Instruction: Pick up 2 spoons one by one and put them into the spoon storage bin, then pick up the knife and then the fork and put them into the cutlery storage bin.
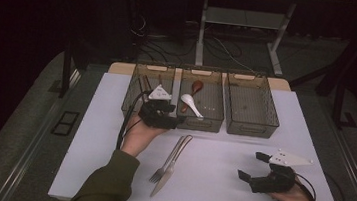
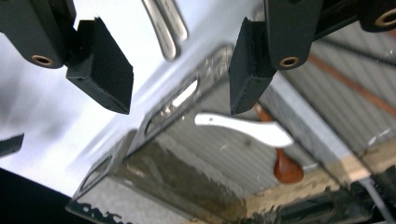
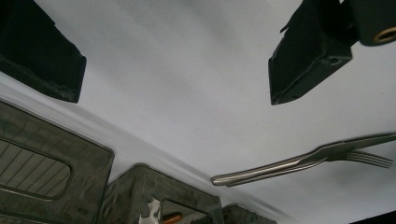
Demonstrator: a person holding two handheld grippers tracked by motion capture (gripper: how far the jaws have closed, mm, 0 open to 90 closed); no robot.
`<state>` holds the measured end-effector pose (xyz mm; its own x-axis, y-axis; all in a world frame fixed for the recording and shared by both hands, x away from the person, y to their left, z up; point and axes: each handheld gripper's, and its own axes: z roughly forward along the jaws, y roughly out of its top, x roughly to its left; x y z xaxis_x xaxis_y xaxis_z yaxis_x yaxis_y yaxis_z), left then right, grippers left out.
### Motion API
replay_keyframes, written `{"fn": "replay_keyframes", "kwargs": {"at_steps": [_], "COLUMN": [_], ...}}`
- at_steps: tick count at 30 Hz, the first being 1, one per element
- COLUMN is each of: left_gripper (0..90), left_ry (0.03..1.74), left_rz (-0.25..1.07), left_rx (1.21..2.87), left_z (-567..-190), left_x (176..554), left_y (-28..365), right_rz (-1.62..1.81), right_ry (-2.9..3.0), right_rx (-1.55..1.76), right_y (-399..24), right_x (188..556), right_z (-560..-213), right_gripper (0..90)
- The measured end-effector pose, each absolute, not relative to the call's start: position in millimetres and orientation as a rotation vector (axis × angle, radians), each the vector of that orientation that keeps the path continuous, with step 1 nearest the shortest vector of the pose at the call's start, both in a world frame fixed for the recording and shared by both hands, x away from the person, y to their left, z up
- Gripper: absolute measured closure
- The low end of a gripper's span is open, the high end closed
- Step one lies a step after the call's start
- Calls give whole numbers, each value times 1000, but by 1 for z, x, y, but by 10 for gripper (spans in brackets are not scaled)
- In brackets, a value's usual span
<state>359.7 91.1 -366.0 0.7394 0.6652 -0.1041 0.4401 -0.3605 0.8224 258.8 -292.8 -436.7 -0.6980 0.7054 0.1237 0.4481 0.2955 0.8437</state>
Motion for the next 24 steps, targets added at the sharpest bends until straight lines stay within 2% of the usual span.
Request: {"fn": "replay_keyframes", "kwargs": {"at_steps": [10,18,24], "left_gripper": [400,451,650], "left_ry": [858,866,873], "left_rz": [326,303,241], "left_rx": [2021,2066,2138], "left_z": [-389,-410,-425], "left_x": [322,305,296], "left_y": [109,115,112], "right_rz": [1353,1348,1344], "right_ry": [2291,2286,2287], "right_rx": [1059,1063,1059], "right_y": [-293,-294,-294], "right_x": [259,259,260], "right_z": [-437,-437,-437], "right_gripper": [41,41,41]}}
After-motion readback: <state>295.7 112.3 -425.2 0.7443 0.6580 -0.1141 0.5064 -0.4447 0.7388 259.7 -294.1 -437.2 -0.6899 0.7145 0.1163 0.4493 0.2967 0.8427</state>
